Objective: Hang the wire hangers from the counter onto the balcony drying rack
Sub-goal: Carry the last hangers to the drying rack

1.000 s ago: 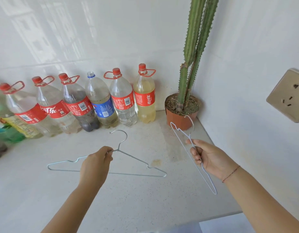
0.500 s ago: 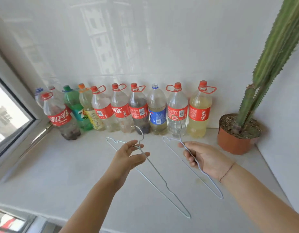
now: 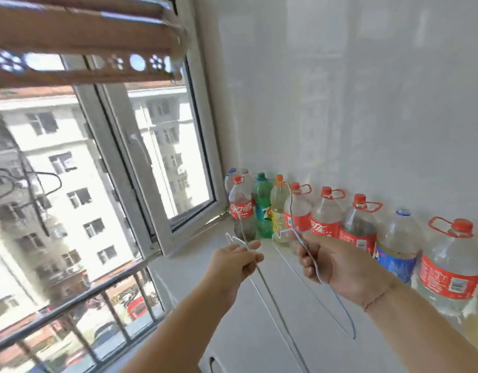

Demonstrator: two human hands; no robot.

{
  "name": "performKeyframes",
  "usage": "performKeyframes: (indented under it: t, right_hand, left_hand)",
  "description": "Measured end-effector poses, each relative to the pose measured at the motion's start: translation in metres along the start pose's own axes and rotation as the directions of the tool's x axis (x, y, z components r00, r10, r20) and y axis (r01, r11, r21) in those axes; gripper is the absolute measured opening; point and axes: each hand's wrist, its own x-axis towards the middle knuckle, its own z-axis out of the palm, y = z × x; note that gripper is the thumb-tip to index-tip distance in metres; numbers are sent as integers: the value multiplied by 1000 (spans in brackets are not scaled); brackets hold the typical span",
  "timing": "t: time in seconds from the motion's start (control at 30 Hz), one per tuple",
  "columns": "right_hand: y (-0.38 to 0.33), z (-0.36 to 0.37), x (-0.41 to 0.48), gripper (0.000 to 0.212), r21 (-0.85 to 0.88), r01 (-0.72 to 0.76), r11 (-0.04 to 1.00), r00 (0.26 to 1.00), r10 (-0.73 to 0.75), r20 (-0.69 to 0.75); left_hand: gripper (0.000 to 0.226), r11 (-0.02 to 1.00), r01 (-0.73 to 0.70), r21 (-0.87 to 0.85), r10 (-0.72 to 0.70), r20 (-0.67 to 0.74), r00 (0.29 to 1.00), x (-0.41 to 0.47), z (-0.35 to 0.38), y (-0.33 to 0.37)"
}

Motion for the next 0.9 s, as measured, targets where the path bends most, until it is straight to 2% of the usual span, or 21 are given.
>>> performKeyframes:
  t: [0.1, 0.2, 0.4, 0.5, 0.67, 0.9]
  right_hand:
    - [-21, 29, 18, 31, -40, 2, 999, 992, 3, 127]
    - [-38, 61, 34, 33, -81, 41, 996, 964, -18, 266]
    - [-65, 124, 67, 37, -125, 146, 981, 905, -81, 418]
    - [-77, 158, 81, 29, -164, 201, 966, 890, -109, 443]
    - [-88, 205, 109, 25, -170, 208, 963, 893, -116, 436]
    - [-101, 232, 144, 31, -133, 216, 967, 895, -142, 424]
  left_hand:
    - [18, 996, -46, -73, 40, -77, 996, -14, -15, 25]
    - [20, 987, -114, -116, 96, -151, 984, -27, -30, 48]
    - [26, 953, -200, -227, 147, -228, 962, -38, -54, 104]
    - [11, 923, -296, -246, 230, -264, 937, -41, -60, 138]
    - [44, 849, -427, -312, 345, -287, 894, -26, -68, 176]
    - [50, 783, -522, -339, 423, -324, 846, 0, -80, 196]
